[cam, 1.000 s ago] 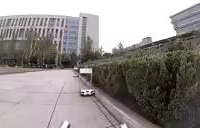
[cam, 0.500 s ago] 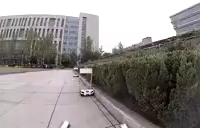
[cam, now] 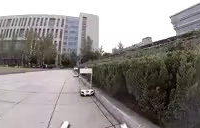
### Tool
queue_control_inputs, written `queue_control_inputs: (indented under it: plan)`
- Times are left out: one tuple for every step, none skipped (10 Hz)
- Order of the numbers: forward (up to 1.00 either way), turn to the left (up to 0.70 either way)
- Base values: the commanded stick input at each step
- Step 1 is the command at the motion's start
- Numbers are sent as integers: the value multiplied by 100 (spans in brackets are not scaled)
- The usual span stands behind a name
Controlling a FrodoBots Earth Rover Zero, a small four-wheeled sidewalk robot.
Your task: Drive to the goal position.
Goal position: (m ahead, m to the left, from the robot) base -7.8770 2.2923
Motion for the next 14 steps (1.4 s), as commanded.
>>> queue_control_inputs:
  plan:
    - [4, 0]
    - [4, 0]
    - [4, 0]
    - [2, 0]
    - [1, 0]
    - [4, 0]
    - [4, 0]
    - [0, 0]
    - [0, 0]
    - [2, 0]
    - [4, 0]
    - [1, 0]
    - [3, 0]
    - [4, 0]
